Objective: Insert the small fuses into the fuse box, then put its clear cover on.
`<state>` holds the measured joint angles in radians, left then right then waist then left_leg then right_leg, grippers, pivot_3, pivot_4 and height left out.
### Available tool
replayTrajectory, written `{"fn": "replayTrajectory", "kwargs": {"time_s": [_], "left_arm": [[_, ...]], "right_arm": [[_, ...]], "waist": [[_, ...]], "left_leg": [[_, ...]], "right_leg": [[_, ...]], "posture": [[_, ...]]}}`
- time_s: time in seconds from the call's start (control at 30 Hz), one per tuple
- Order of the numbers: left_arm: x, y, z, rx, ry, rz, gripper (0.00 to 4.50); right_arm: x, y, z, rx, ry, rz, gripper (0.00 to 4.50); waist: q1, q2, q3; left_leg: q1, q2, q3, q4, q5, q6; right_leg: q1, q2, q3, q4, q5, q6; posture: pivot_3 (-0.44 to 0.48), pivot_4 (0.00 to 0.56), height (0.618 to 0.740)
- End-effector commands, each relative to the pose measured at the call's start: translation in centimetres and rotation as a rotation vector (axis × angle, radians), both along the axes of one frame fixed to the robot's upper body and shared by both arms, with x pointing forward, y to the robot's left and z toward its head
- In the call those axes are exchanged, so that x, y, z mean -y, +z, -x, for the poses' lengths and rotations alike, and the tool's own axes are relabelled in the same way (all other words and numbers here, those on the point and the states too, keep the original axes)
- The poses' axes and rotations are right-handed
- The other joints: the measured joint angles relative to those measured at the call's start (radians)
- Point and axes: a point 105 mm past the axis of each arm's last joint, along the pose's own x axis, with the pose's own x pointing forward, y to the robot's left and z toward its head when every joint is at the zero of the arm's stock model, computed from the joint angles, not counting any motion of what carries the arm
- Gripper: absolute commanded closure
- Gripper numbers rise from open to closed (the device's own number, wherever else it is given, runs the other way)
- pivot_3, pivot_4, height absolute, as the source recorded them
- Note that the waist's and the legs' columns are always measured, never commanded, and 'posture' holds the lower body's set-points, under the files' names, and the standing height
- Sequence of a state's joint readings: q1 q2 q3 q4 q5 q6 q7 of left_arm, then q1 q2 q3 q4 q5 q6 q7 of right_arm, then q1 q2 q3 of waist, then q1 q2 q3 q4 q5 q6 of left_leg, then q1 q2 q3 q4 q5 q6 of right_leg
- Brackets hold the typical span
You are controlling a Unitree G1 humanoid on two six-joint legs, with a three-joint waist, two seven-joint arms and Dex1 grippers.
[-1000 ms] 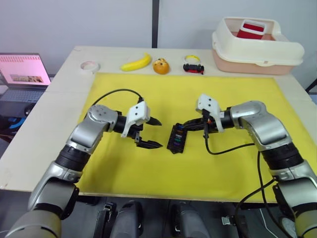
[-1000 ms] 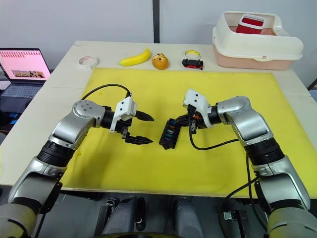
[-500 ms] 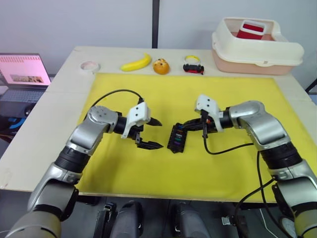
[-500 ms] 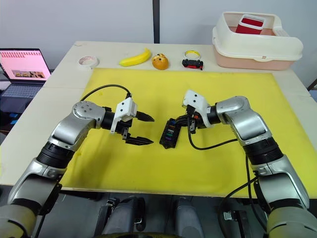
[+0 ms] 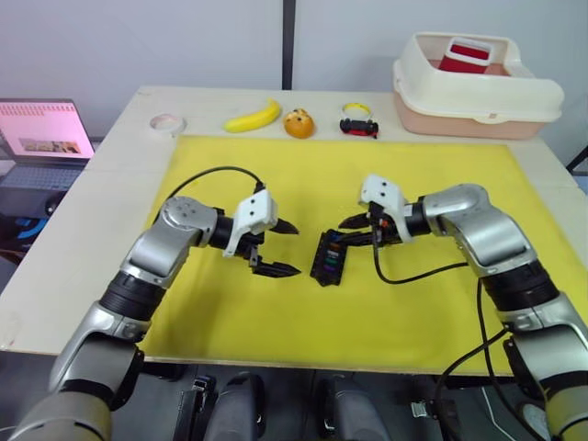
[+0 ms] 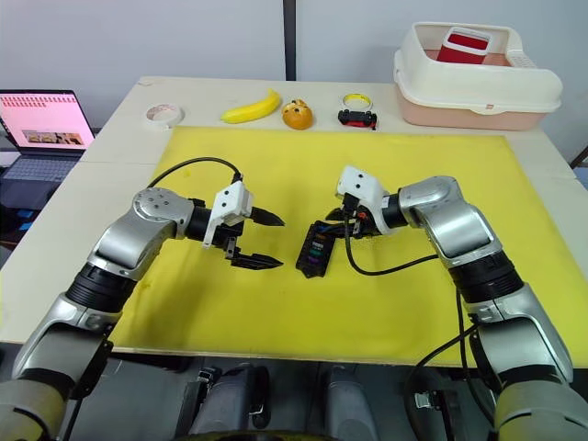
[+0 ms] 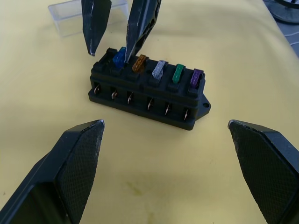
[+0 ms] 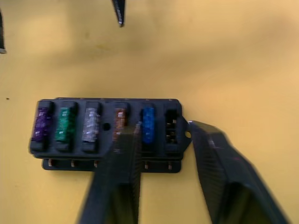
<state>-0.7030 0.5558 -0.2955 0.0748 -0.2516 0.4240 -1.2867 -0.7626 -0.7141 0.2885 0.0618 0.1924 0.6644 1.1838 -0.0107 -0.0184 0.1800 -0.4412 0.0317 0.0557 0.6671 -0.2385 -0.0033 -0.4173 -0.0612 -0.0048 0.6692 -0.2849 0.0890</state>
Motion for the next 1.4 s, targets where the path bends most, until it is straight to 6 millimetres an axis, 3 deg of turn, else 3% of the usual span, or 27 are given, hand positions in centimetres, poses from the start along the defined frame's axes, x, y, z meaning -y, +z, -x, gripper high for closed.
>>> {"fn": "replayTrajectory", "kwargs": {"time_s": [0.03, 0.47, 0.57, 0.63, 0.7, 0.73, 1.13, 1.4], "left_arm": [[-0.1, 1.2, 0.1, 0.036, -0.010, 0.020, 0.00], [-0.2, 1.4, 0.1, 0.033, -0.007, 0.021, 0.00], [-0.3, 1.3, 0.1, 0.030, -0.006, 0.018, 0.00], [-0.3, 1.3, 0.1, 0.030, -0.004, 0.018, 0.00], [-0.3, 1.3, 0.1, 0.030, -0.003, 0.018, 0.00], [-0.3, 1.3, 0.1, 0.029, -0.003, 0.018, 0.00], [-0.4, 1.1, 0.1, 0.026, 0.002, 0.011, 0.00], [-0.5, 0.8, 0.6, 0.024, -0.004, 0.003, 0.00]], "right_arm": [[-0.6, 1.3, 0.3, 0.021, 0.030, -0.029, 2.99], [-1.1, 5.2, 0.6, 0.040, 0.056, -0.165, 2.99], [-0.8, 4.5, 0.3, 0.051, 0.043, -0.168, 2.99], [-0.6, 3.9, 0.2, 0.054, 0.040, -0.176, 3.55], [-0.6, 3.6, 0.2, 0.053, 0.032, -0.194, 4.38], [-0.6, 3.4, 0.2, 0.048, 0.027, -0.207, 4.47], [-0.3, 1.5, -0.4, 0.053, -0.035, -0.216, 4.47], [-0.7, 0.5, 0.7, 0.028, -0.032, -0.232, 4.47]], "waist": [[0.000, 0.000, 0.000], [0.001, 0.000, 0.000], [0.001, 0.000, 0.000], [0.001, 0.000, 0.000], [0.000, 0.000, 0.000], [0.000, 0.000, 0.000], [0.001, 0.000, 0.000], [0.000, 0.000, 0.000]], "left_leg": [[0.000, 0.000, 0.000, 0.000, 0.000, 0.000], [0.000, 0.000, 0.000, 0.000, 0.000, 0.000], [0.000, 0.000, 0.000, 0.000, 0.000, 0.000], [0.000, 0.000, 0.000, 0.000, 0.000, 0.000], [0.000, 0.000, 0.000, 0.000, 0.000, 0.000], [0.000, 0.000, 0.000, 0.000, 0.000, 0.000], [0.000, 0.000, 0.000, 0.000, 0.000, 0.000], [0.000, 0.000, 0.000, 0.000, 0.000, 0.000]], "right_leg": [[0.000, 0.000, 0.000, 0.000, 0.000, 0.000], [0.000, 0.000, 0.000, 0.000, 0.000, 0.000], [0.000, 0.000, 0.000, 0.000, 0.000, 0.000], [0.000, 0.000, 0.000, 0.000, 0.000, 0.000], [0.000, 0.000, 0.000, 0.000, 0.000, 0.000], [0.000, 0.000, 0.000, 0.000, 0.000, 0.000], [0.000, 0.000, 0.000, 0.000, 0.000, 0.000], [0.000, 0.000, 0.000, 0.000, 0.000, 0.000]], "posture": [[0.000, 0.150, 0.740], [0.000, 0.150, 0.740], [0.000, 0.150, 0.740], [0.000, 0.150, 0.740], [0.000, 0.150, 0.740], [0.000, 0.150, 0.740], [0.000, 0.150, 0.740], [0.000, 0.150, 0.740]]}}
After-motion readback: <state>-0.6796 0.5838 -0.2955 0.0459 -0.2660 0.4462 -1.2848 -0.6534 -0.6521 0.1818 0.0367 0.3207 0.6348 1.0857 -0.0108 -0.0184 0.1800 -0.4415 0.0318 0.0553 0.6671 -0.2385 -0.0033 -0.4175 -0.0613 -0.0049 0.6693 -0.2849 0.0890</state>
